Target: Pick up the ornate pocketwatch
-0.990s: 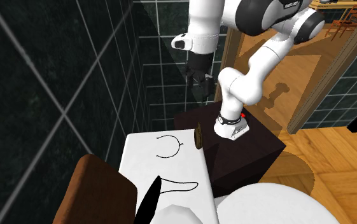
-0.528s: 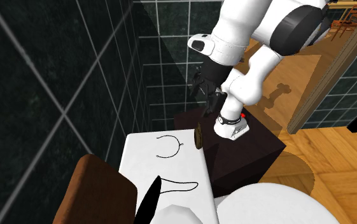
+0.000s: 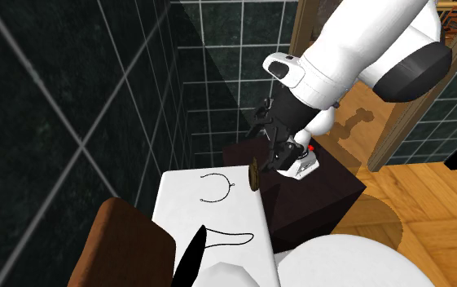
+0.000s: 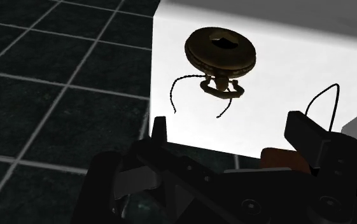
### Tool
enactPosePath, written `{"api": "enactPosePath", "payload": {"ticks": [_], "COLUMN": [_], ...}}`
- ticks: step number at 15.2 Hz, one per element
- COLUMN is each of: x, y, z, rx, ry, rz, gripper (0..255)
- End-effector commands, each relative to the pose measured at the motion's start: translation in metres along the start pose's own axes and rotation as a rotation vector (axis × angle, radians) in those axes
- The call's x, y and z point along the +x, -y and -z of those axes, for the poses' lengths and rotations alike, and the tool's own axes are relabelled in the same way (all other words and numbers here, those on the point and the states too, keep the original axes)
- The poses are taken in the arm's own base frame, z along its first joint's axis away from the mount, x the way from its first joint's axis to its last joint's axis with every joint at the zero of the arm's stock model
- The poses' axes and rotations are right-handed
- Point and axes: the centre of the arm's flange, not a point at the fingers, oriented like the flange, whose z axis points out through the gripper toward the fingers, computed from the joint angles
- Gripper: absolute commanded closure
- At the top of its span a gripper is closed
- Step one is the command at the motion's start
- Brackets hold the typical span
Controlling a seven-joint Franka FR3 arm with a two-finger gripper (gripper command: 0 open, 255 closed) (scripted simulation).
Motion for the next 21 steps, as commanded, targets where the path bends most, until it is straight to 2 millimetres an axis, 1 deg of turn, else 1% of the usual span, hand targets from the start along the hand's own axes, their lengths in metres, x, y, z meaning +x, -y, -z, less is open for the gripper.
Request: {"api": "enactPosePath", "payload": {"ticks": [1, 4, 6, 7, 16, 21], "x": [-0.005, -0.012, -0.012, -0.013, -0.012, -0.001], "y": [0.003, 0.005, 0.005, 0.005, 0.005, 0.002], "z": [-0.010, -0.027, -0.027, -0.027, -0.027, -0.003], "rx": [-0.001, -0.001, -0.001, -0.001, -0.001, -0.001], "ry": [-0.003, -0.003, -0.003, -0.003, -0.003, -0.003], "rz": [-0.002, -0.002, -0.002, -0.002, -0.002, -0.002], "gripper": [0, 0, 0, 255, 255, 255]}}
